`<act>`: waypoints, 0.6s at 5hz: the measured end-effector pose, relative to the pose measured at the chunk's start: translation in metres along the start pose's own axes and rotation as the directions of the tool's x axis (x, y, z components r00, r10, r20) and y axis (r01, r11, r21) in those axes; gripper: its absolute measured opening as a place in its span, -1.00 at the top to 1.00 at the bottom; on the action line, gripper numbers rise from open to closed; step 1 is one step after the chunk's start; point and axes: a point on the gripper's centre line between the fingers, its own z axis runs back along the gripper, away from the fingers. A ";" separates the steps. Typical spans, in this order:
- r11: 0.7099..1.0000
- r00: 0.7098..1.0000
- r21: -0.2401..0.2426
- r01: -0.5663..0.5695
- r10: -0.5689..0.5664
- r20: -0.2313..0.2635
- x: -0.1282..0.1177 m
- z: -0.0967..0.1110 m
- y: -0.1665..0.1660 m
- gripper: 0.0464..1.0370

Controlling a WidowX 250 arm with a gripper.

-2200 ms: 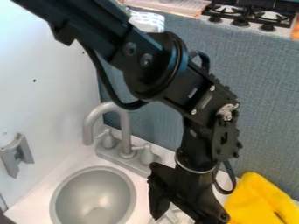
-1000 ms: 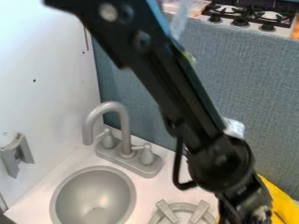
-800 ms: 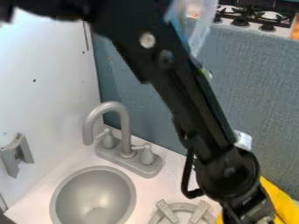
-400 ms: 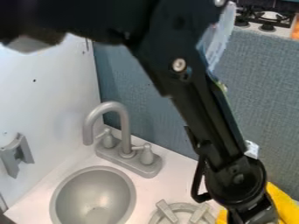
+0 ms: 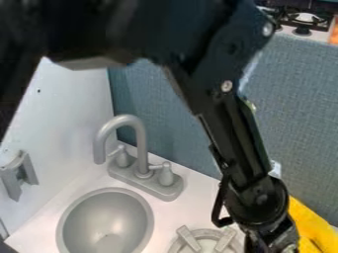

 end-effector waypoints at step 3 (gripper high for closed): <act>0.998 1.000 -0.061 0.009 -0.009 0.002 0.008 -0.008 -0.004 -0.33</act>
